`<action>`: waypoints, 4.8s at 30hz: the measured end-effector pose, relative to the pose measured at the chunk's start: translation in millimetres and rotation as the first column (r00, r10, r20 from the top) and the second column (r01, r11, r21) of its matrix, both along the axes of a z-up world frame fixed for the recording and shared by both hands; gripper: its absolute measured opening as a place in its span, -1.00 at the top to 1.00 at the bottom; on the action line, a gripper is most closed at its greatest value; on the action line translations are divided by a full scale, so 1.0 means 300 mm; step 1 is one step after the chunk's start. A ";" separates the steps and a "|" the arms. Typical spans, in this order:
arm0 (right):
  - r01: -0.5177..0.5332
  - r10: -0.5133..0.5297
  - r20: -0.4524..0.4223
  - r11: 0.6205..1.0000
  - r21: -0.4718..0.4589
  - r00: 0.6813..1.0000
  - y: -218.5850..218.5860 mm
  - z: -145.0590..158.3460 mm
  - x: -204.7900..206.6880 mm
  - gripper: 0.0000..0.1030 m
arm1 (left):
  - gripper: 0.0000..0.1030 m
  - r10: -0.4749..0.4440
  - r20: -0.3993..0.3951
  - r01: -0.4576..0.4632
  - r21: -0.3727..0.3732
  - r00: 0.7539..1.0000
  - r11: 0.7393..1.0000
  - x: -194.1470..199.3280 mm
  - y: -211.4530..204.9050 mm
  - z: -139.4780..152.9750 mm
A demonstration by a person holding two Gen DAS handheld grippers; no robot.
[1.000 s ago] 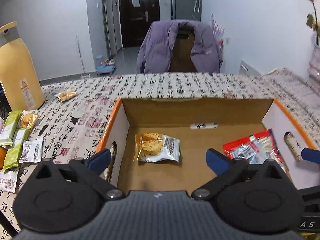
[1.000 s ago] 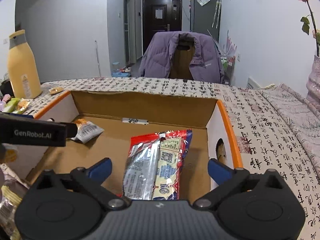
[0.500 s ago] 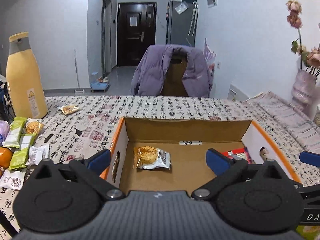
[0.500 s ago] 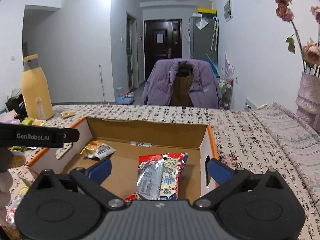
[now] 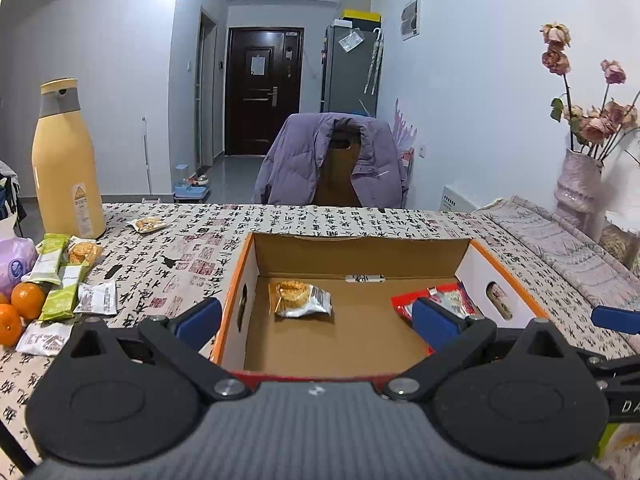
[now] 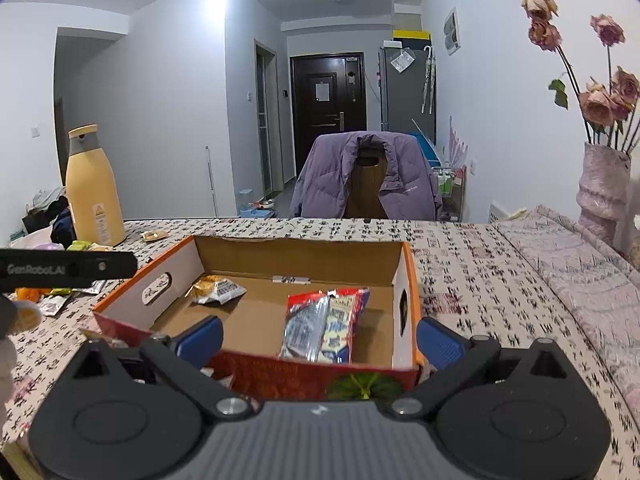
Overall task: Organize snacks
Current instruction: 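Move the right gripper back to the pile and grasp the yellow-green bar, then grasp the silver-and-yellow wafer packet with the left gripper while right holds the bar, then lower both packets into the box and open both grippers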
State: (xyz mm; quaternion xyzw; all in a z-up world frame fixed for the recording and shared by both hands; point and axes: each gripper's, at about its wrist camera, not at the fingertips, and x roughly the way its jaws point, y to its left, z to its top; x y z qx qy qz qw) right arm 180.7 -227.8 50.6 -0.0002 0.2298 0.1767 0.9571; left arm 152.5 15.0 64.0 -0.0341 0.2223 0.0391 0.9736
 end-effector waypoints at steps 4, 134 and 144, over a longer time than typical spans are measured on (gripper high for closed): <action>0.005 -0.005 0.002 1.000 -0.002 1.000 -0.018 -0.025 -0.040 -1.00 | -1.00 0.000 0.018 0.001 -0.007 1.000 1.000 -0.062 -0.003 -0.021; -0.059 0.059 -0.006 0.998 0.034 0.998 -0.129 -0.079 -0.202 0.34 | 0.63 -0.081 0.046 0.081 0.009 0.996 0.997 -0.375 -0.021 -0.034; -0.075 0.073 0.042 0.995 0.059 0.996 -0.084 -0.014 -0.149 0.34 | 0.63 -0.095 0.137 0.094 0.010 0.986 0.996 -0.306 -0.043 0.059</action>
